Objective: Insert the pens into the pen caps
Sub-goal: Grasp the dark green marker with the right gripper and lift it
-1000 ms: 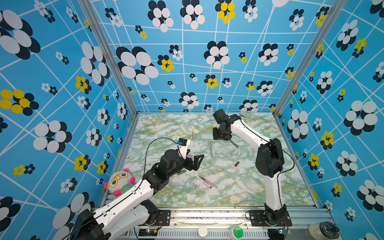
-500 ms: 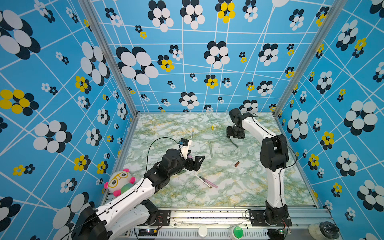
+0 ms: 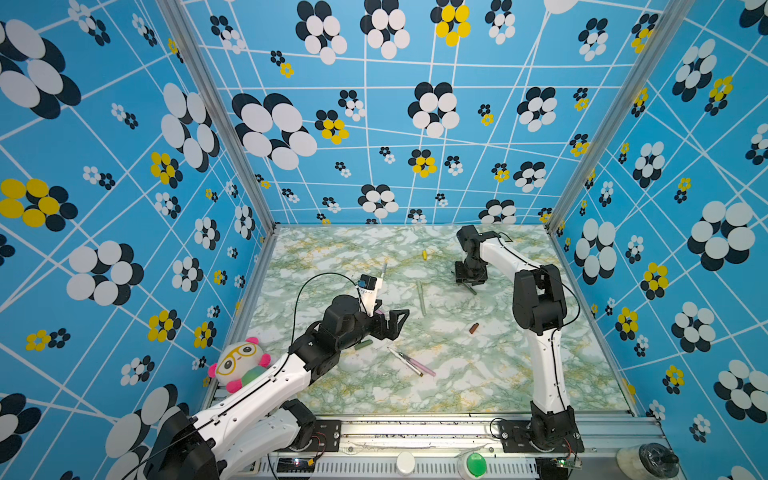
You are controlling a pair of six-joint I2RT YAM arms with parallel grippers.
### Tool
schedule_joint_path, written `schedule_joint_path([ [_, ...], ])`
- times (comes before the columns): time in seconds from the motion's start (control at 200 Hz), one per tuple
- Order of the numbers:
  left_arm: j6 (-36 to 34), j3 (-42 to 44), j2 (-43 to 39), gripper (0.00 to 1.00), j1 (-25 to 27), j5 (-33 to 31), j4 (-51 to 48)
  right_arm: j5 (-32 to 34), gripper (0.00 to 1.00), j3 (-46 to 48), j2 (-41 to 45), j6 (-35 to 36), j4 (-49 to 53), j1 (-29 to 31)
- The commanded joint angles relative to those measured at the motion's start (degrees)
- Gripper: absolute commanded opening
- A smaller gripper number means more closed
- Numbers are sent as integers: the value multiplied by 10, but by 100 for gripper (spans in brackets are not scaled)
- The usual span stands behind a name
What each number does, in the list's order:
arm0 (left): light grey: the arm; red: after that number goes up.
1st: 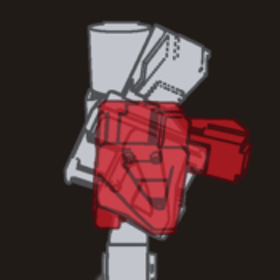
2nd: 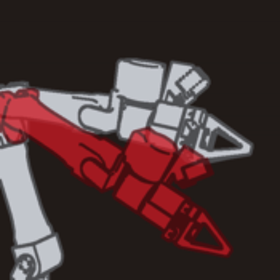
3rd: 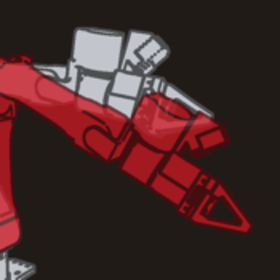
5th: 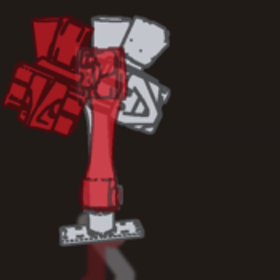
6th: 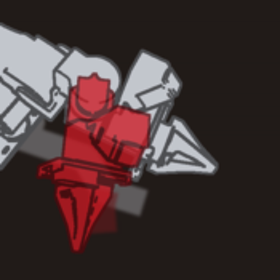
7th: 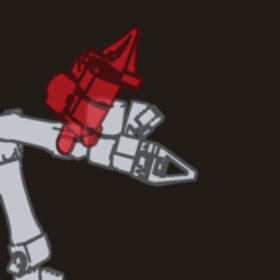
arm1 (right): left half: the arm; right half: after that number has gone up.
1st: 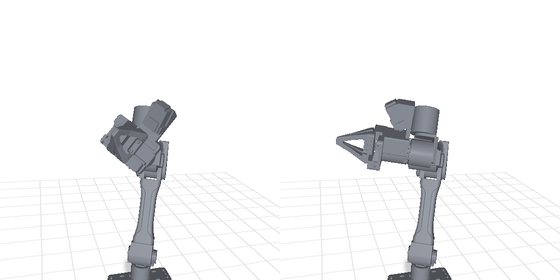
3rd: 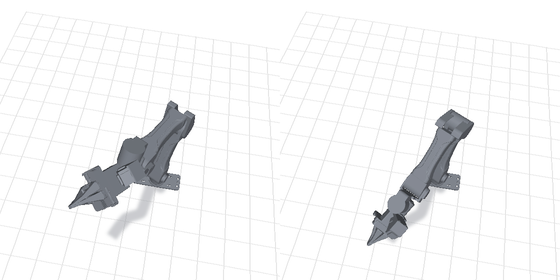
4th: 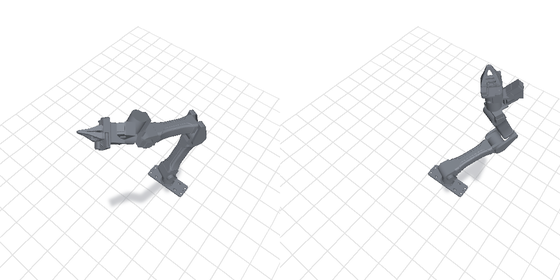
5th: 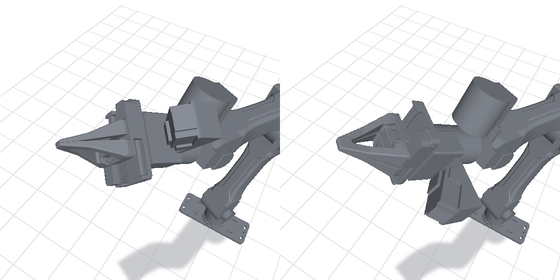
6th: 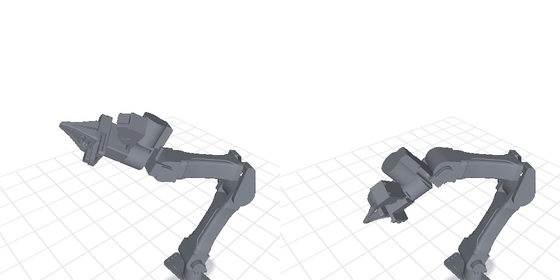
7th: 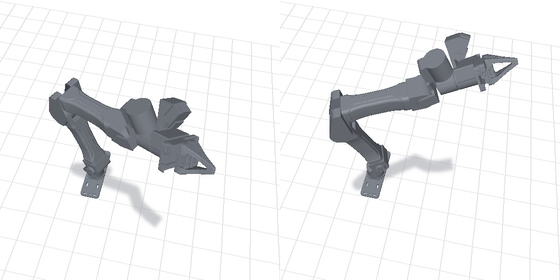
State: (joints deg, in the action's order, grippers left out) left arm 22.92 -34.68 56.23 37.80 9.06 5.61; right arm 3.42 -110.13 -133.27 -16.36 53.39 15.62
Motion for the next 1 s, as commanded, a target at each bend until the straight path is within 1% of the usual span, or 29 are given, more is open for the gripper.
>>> schedule_joint_path([
  [0.0, 2, -18, 5, 99, -7, 8, -2, -4, 45, -11, -27, 3, 11, -1],
  [0.11, 4, -16, 11, 99, -10, 10, 5, -5, 37, -11, -33, 4, 12, -1],
  [0.275, 8, -25, 30, 99, -12, 19, 7, -5, 34, -14, -38, 9, 11, -2],
  [0.355, 12, -28, 36, 99, -12, 21, 8, -5, 29, -15, -41, 11, 10, -1],
  [0.42, 15, -29, 39, 99, -12, 23, 9, -5, 23, -15, -44, 13, 10, -1],
  [0.485, 17, -30, 42, 99, -12, 24, 10, -6, 21, -15, -46, 14, 9, -2],
  [0.535, 17, -32, 42, 99, -11, 25, 7, -8, 16, -15, -49, 14, 10, -3],
  [0.675, 15, -34, 42, 99, -12, 25, 4, -15, 10, -18, -52, 13, 10, -4],
  [0.825, 14, -37, 44, 99, -12, 27, 1, -24, 5, -16, -43, 9, 10, -4],
  [0.895, 15, -37, 43, 99, -12, 27, 0, -28, 0, -12, -32, 5, 10, -4],
  [0.995, 16, -38, 42, 99, -12, 30, -2, -40, 0, 0, -2, -3, 2, -4],
])
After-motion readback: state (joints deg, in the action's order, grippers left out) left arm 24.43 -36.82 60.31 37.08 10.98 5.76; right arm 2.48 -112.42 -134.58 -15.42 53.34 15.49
